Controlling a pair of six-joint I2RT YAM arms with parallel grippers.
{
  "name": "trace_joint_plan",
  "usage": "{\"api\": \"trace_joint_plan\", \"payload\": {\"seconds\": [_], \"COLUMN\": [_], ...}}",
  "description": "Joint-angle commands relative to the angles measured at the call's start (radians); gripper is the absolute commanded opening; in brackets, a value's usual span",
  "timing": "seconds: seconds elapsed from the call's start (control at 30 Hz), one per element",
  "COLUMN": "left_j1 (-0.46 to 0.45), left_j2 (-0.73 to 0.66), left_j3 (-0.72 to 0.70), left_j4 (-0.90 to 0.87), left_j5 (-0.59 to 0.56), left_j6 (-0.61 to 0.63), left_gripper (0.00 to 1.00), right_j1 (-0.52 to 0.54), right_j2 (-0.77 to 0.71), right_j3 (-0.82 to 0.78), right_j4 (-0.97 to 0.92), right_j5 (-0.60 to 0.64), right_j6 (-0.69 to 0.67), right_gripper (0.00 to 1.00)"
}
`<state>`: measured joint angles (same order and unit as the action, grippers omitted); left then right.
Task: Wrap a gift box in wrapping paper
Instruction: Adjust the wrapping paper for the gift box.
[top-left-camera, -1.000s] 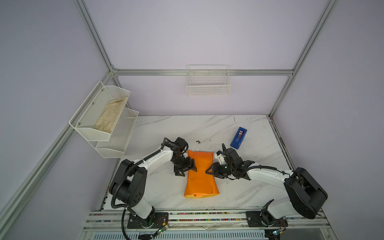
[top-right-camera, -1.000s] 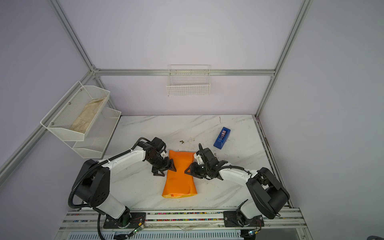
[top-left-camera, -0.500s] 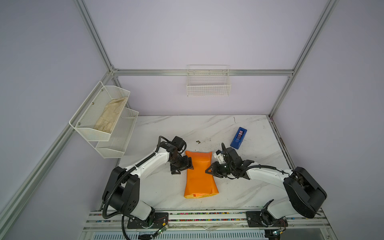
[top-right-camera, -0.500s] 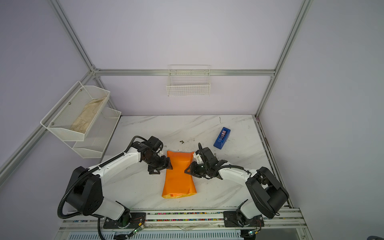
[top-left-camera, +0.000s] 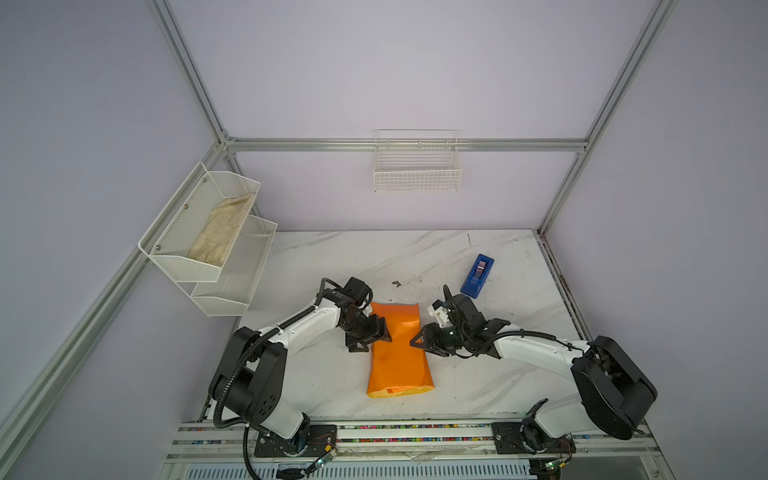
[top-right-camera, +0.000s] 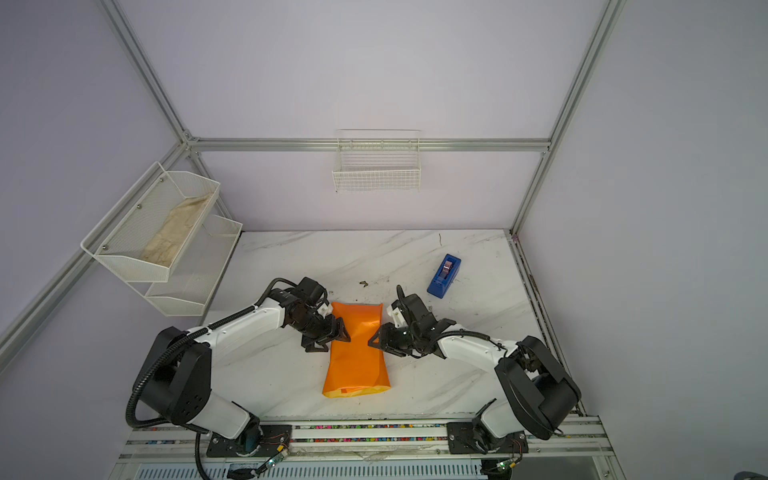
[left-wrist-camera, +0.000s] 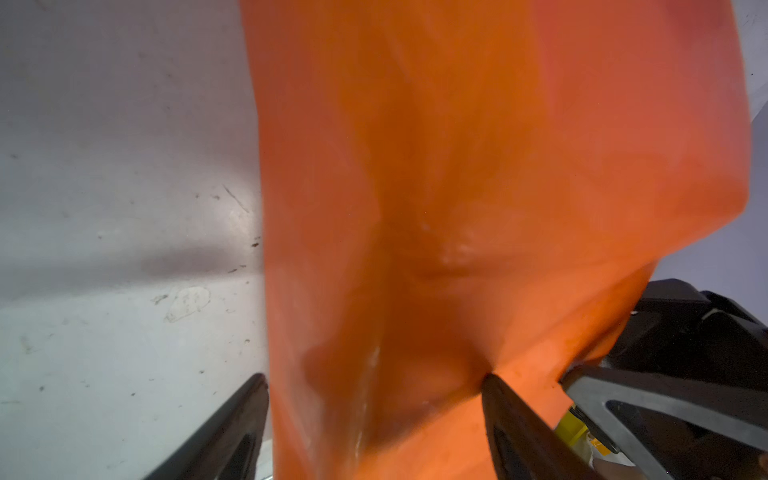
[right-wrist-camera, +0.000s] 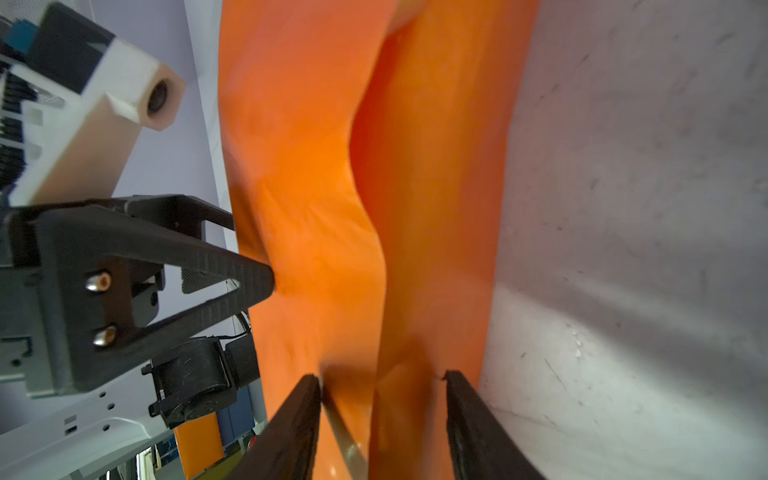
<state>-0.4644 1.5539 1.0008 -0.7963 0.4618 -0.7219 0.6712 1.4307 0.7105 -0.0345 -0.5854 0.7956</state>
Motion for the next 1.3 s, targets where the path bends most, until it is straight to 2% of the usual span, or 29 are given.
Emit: {"api": "trace_joint_plan", "payload": {"seconds": [0.0, 0.1, 0.23, 0.3, 0.4, 0.57, 0.67, 0.77, 0.93, 1.27], "left_j1": [0.003, 0.003, 0.003, 0.003, 0.003, 0.003, 0.003, 0.003, 0.003, 0.003], "left_j2": [0.025, 0.022, 0.023, 0.023, 0.017, 0.008, 0.008, 0.006, 0.008, 0.003], "left_j3": [-0.042, -0.035, -0.028, -0.027, -0.020, -0.005, -0.004, -0.005, -0.009, -0.007], "left_j4": [-0.012, -0.019, -0.022, -0.023, -0.022, -0.022, -0.023, -0.023, -0.018, -0.014], "left_j5": [-0.027, -0.034, -0.035, -0.033, -0.029, -0.020, -0.015, -0.016, -0.014, -0.006], "left_j6": [0.006, 0.004, 0.003, -0.001, -0.007, -0.019, -0.022, -0.027, -0.028, -0.035], "left_gripper": [0.79, 0.79, 0.79, 0.79, 0.79, 0.79, 0.79, 0.79, 0.79, 0.80], "right_j1": [-0.021, -0.021, -0.022, -0.021, -0.013, -0.001, 0.003, 0.010, 0.023, 0.066], "right_j2": [-0.042, -0.037, -0.052, -0.052, -0.052, -0.083, -0.079, -0.075, -0.034, 0.041], "right_j3": [0.035, 0.061, 0.063, 0.053, 0.030, 0.023, 0.015, 0.018, 0.007, 0.029], "right_j4": [-0.063, -0.136, -0.164, -0.143, -0.074, -0.032, -0.010, -0.004, 0.037, -0.002], "right_j5": [0.042, 0.049, 0.052, 0.012, -0.040, -0.057, -0.067, -0.068, -0.070, -0.002], "right_j6": [-0.004, -0.068, -0.071, -0.063, -0.020, 0.010, 0.024, 0.025, 0.038, 0.011], "right_gripper": [0.52, 0.52, 0.54, 0.53, 0.50, 0.45, 0.38, 0.37, 0.37, 0.48]}}
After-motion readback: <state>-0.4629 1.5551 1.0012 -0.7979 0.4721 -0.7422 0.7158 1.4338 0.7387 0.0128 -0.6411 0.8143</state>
